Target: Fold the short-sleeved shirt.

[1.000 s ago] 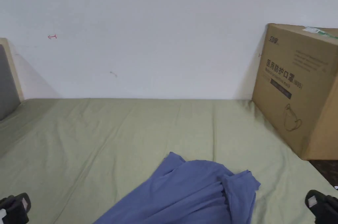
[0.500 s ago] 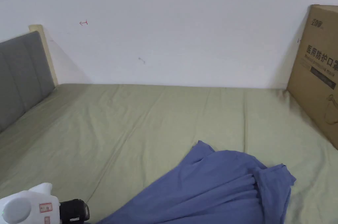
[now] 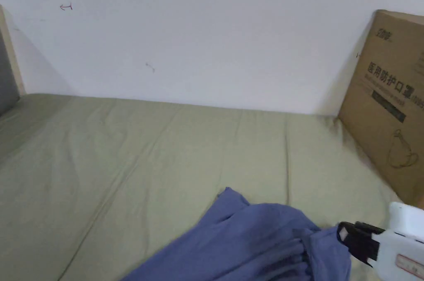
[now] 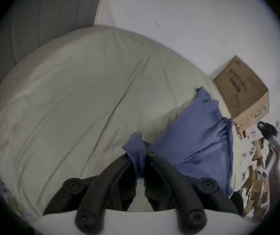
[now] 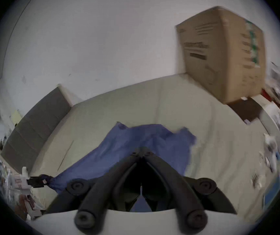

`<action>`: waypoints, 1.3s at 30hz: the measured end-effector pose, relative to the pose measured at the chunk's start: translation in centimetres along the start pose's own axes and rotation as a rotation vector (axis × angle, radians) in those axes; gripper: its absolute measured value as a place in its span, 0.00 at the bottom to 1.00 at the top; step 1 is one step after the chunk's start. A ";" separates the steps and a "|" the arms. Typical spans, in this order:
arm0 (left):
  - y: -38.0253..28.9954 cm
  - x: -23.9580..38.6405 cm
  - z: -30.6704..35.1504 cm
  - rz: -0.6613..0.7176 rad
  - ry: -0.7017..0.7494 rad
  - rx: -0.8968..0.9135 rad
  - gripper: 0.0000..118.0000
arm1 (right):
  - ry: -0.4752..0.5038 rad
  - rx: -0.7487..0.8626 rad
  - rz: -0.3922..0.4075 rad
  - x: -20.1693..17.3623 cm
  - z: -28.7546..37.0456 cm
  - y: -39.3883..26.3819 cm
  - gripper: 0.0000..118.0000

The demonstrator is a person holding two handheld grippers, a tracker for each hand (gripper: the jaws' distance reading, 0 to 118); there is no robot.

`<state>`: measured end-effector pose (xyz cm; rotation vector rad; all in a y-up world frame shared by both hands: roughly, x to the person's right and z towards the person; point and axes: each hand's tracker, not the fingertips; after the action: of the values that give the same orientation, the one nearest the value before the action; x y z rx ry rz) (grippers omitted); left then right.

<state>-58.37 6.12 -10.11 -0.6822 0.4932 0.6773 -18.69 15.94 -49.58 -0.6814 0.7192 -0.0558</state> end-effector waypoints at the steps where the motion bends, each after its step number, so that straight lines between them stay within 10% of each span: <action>1: -0.1 0.0 0.6 0.014 -0.007 0.006 0.05 | 0.011 -0.044 0.043 -0.8 -2.6 1.6 0.00; 4: -0.2 1.2 1.9 0.011 -0.023 0.019 0.05 | -0.015 -0.211 0.191 -3.7 -11.7 6.5 0.05; 5: -0.4 1.5 1.9 -0.003 -0.019 0.020 0.05 | -0.010 -0.284 0.255 -4.6 -14.8 7.7 0.24; 7: -0.1 1.5 1.2 -0.020 -0.007 -0.003 0.05 | -0.013 -0.391 0.286 -5.5 -20.6 9.5 0.97; 9: -0.1 1.4 0.8 -0.016 -0.002 -0.025 0.05 | -0.064 -0.563 0.302 -6.0 -25.9 10.0 1.00; 19: 0.2 1.4 -0.7 -0.004 0.036 -0.053 0.05 | -0.001 -0.642 0.231 -7.5 -34.4 6.2 0.90; 21: 0.2 1.6 -0.7 -0.012 0.038 -0.053 0.05 | 0.050 -0.626 0.209 -8.5 -34.6 5.5 0.72; 24: 0.5 1.3 -0.5 -0.015 0.036 -0.061 0.05 | -0.005 -0.658 0.212 -9.5 -34.6 4.5 0.13; 39: 7.2 8.2 7.7 -0.076 -0.091 0.158 0.05 | 0.104 -0.112 0.173 -3.9 -4.2 15.0 0.06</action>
<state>-56.37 19.03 -12.88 -0.5168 0.4296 0.5884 -26.95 26.40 -58.47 -0.7247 0.8835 0.1093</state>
